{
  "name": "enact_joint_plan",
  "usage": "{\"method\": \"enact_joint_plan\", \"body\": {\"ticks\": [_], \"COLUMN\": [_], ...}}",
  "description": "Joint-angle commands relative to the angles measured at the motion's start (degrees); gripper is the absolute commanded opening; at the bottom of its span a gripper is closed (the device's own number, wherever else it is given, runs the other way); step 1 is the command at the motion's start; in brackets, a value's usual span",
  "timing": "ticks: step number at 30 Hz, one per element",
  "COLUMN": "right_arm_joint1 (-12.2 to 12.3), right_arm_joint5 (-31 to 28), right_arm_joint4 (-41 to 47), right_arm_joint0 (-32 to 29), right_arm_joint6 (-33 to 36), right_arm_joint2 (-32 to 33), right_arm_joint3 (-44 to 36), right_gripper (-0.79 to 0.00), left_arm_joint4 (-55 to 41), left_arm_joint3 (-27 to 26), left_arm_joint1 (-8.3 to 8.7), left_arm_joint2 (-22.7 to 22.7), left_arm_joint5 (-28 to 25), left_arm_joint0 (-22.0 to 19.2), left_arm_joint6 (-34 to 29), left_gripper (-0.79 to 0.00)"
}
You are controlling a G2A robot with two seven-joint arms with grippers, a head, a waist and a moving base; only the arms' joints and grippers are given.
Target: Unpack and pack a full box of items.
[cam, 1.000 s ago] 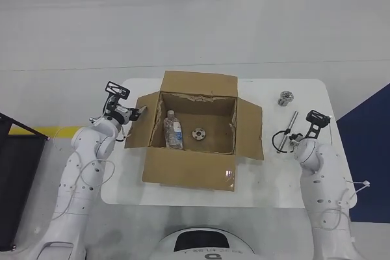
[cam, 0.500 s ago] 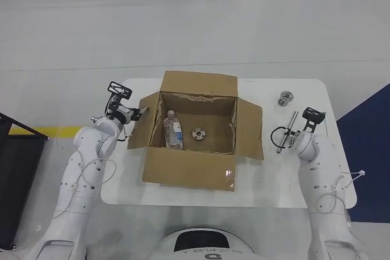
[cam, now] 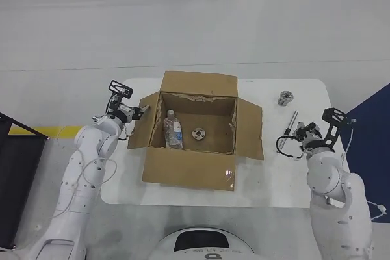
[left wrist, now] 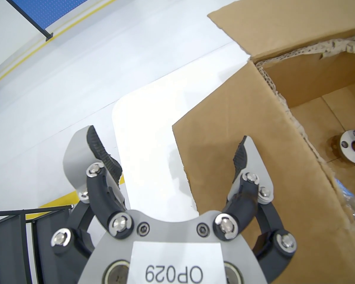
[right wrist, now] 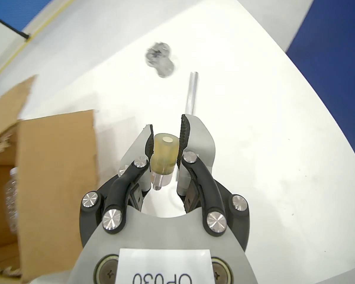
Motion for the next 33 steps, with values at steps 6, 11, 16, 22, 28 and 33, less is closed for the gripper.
{"method": "enact_joint_plan", "body": {"ticks": [6,11,16,22,28,33], "right_arm_joint1": [0.20,-1.02,-3.77,-6.60,-7.98,-7.47], "right_arm_joint5": [-9.62,-7.68,-2.79,3.99,5.81,5.44], "right_arm_joint4": [-16.05,-27.59,-25.43,-25.43,-24.31,-25.48], "right_arm_joint0": [-4.19,7.01,23.16,33.62,36.68,33.32], "right_arm_joint6": [1.15,5.72,8.49,14.24,18.49,19.25], "right_arm_joint2": [-17.30,-34.01,-42.60,-48.49,-49.98,-47.87], "right_arm_joint3": [-13.63,-6.09,12.27,31.29,35.02,27.64], "right_gripper": [-0.785,-0.785,-0.785,-0.600,0.000,0.000], "left_arm_joint4": [-1.11,-2.09,-2.70,-3.19,-3.19,-3.19], "left_arm_joint3": [0.78,1.30,1.80,2.02,2.02,2.02], "left_arm_joint1": [0.25,0.56,0.99,1.22,1.22,1.22], "left_arm_joint2": [-0.91,-2.31,-4.23,-5.27,-5.27,-5.27], "left_arm_joint5": [-0.76,-1.39,-1.91,-2.16,-2.16,-2.16], "left_arm_joint0": [0.55,1.49,2.76,3.33,3.33,3.33], "left_arm_joint6": [1.91,3.68,5.02,5.45,5.45,5.45], "left_gripper": [0.000,0.000,0.000,0.000,0.000,0.000]}}
